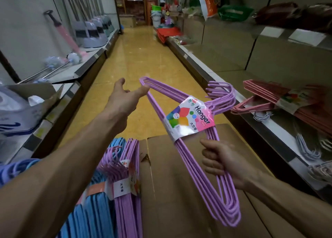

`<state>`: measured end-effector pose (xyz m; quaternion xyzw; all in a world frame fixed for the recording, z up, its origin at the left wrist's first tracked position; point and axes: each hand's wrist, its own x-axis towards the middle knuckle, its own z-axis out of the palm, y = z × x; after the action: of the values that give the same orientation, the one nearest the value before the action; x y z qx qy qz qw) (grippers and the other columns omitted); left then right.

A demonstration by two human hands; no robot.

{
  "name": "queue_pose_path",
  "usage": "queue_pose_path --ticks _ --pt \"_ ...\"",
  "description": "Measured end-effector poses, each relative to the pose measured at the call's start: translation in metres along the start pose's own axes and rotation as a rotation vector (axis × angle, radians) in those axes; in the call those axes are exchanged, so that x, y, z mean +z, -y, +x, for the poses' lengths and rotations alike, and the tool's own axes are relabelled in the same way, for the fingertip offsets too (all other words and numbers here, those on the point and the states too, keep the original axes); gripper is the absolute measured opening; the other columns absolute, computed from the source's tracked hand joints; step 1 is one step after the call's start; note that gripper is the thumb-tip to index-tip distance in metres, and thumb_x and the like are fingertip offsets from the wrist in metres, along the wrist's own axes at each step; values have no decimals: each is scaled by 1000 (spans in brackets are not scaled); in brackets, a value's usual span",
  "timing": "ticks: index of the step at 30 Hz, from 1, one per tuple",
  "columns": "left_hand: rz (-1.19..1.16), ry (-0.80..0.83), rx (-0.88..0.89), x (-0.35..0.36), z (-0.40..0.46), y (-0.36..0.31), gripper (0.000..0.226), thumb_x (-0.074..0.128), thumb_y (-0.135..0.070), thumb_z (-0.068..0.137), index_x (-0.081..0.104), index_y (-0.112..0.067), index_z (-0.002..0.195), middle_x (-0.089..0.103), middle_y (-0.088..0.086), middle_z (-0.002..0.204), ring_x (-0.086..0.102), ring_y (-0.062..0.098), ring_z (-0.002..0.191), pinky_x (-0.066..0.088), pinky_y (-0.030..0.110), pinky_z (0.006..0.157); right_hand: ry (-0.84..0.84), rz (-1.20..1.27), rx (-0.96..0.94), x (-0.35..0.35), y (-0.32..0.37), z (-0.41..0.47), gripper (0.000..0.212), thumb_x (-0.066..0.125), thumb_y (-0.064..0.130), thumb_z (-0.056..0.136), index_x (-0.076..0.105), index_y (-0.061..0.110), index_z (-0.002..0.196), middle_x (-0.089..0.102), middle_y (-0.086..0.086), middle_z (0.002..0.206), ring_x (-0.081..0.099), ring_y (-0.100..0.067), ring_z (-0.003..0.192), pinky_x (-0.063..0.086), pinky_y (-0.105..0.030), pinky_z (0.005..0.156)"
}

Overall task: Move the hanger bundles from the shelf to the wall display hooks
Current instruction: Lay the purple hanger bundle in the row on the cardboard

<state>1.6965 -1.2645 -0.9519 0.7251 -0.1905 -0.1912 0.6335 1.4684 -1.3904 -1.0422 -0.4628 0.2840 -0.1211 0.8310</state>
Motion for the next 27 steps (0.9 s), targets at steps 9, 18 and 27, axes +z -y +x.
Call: queue_pose_path --ticks 9,18,27 --pt "110 70 71 7 -11 -3 62 71 -34 88 43 -20 141 62 2 113 64 19 101 54 37 93 -418 -703 -170 0 -34 5 17 55 26 99 62 15 88 51 -3 59 42 -21 53 35 -31 49" --pt "346 370 186 41 -35 4 79 75 -43 82 31 -36 148 67 -1 119 66 14 103 53 39 93 -431 -809 -239 40 -48 2 31 65 52 86 60 21 86 67 -1 76 63 -18 65 55 -34 56" --pt "393 247 378 59 -36 6 68 81 -29 79 47 -32 138 60 -12 108 59 -7 87 46 9 77 -203 -546 -185 66 -48 -6 34 78 44 79 60 24 99 72 -1 92 71 -18 82 62 -34 73"
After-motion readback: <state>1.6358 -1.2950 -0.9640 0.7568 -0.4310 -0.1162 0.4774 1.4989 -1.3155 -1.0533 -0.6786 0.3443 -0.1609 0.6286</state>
